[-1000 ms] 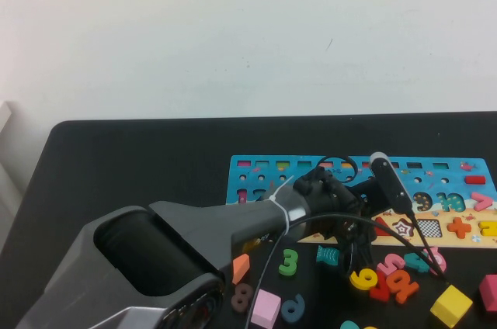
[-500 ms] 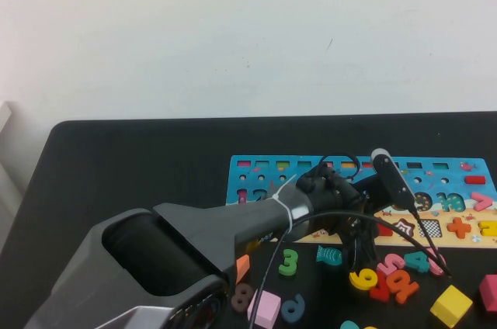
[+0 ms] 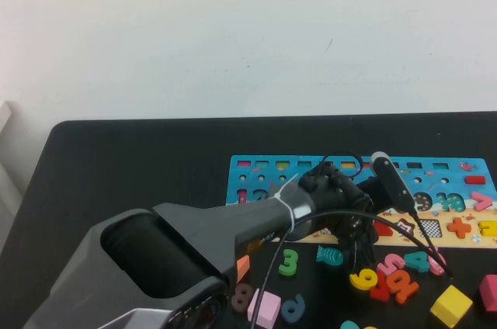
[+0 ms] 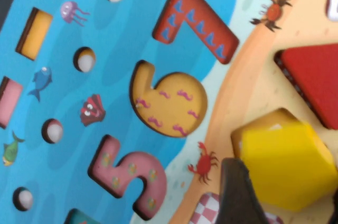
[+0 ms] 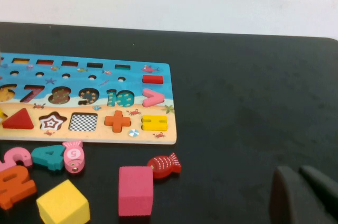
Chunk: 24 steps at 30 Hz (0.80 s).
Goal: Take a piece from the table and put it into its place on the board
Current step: Place the "Pentagon" into the hole of the Pentagon
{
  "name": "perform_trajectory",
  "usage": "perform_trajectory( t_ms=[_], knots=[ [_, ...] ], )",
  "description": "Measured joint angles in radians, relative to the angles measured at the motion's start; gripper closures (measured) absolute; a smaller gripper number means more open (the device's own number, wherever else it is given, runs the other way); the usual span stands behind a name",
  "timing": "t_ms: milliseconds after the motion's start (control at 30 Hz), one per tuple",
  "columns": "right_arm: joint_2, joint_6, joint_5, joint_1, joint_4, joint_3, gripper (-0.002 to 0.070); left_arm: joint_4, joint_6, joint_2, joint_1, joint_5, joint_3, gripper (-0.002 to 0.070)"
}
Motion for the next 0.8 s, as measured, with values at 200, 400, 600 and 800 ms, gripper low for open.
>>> perform_trajectory(
  t_ms=[200,400,600,800],
  knots=[
    [0.000,0.000,0.000,0.000,0.000,0.000,0.0657,0.006,0.000,-0.005,-0.005,0.004,0.000,0.0296],
    [0.000,0.000,0.000,0.000,0.000,0.000,0.0657,0.022,0.000,-0.005,-0.006,0.004,0.000,0.0238],
    [0.000,0.000,0.000,0.000,0.000,0.000,0.0657,0.119,0.000,-0.049,-0.025,0.084,0.000,0.0234],
    [0.000,0.000,0.000,0.000,0.000,0.000,0.0657,0.149,0.002,-0.143,-0.026,0.113,0.000,0.0274]
  ],
)
